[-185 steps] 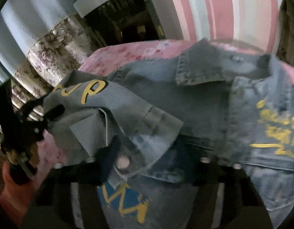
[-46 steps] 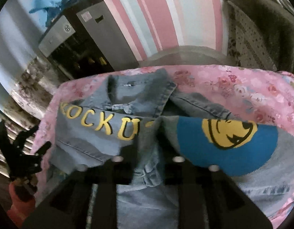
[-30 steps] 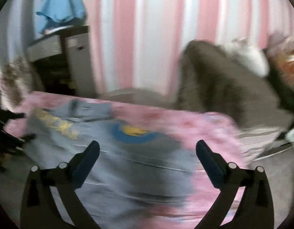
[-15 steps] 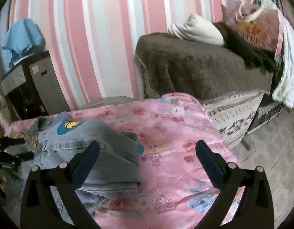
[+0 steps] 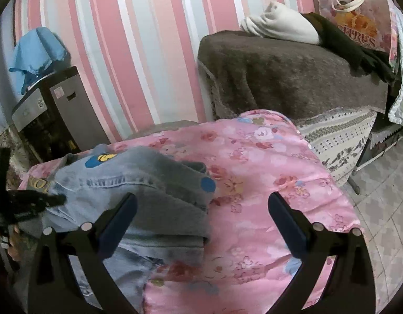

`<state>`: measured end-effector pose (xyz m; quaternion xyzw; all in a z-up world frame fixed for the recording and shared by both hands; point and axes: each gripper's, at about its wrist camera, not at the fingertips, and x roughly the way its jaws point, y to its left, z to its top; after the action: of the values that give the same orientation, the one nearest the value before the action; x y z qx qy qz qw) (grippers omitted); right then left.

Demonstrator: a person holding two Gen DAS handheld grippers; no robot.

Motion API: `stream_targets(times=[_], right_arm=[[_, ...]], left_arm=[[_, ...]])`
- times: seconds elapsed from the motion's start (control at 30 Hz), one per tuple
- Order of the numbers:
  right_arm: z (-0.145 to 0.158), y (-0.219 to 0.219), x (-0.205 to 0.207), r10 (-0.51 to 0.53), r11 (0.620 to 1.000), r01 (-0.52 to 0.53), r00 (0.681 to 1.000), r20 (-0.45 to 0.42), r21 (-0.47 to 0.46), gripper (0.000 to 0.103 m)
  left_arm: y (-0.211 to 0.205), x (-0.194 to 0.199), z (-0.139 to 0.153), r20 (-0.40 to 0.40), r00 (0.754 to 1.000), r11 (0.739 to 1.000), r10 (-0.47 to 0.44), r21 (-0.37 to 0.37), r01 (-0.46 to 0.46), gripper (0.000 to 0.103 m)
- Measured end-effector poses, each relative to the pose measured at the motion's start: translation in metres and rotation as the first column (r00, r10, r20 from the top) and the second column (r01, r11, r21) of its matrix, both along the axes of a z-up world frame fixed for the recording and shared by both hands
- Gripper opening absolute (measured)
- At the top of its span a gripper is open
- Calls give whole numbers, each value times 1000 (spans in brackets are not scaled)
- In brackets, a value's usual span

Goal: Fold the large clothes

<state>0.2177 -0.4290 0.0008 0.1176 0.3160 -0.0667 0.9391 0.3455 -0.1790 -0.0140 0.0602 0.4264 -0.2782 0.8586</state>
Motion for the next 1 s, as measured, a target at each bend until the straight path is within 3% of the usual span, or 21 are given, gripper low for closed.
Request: stream_targets(times=[0.27, 0.47, 0.53, 0.63, 0.7, 0.77, 0.87, 0.9, 1.0], right_arm=[[17, 25, 7, 42, 999, -42, 999, 22, 4, 100], [21, 55, 21, 92, 996, -92, 996, 10, -20, 100], [22, 65, 25, 108, 993, -108, 994, 1, -43, 100], [20, 76, 31, 121, 990, -122, 992, -24, -74, 100], [20, 81, 33, 130, 988, -134, 991, -43, -79, 100], [20, 82, 34, 140, 986, -143, 989, -45, -80, 100], [24, 81, 34, 154, 986, -156, 987, -41, -53, 100], [24, 80, 35, 163, 986, -165, 986, -40, -36, 100], [25, 82, 43, 213, 977, -212, 976, -41, 32, 100]], left_arm=[[87, -29, 44, 143, 982, 989, 126, 53, -135, 10], [158, -38, 34, 108, 967, 968, 231, 70, -239, 10], [183, -34, 22, 54, 962, 961, 269, 49, -271, 11], [202, -27, -3, 8, 951, 947, 310, 89, -310, 14], [207, -24, -12, -31, 948, 946, 317, 77, -314, 26], [209, -26, -12, -20, 944, 943, 328, 72, -326, 42], [209, -32, 1, 23, 945, 944, 326, 46, -327, 81], [210, -35, 7, 51, 943, 943, 330, 35, -332, 88], [213, -34, 21, 92, 941, 945, 324, 11, -327, 95]])
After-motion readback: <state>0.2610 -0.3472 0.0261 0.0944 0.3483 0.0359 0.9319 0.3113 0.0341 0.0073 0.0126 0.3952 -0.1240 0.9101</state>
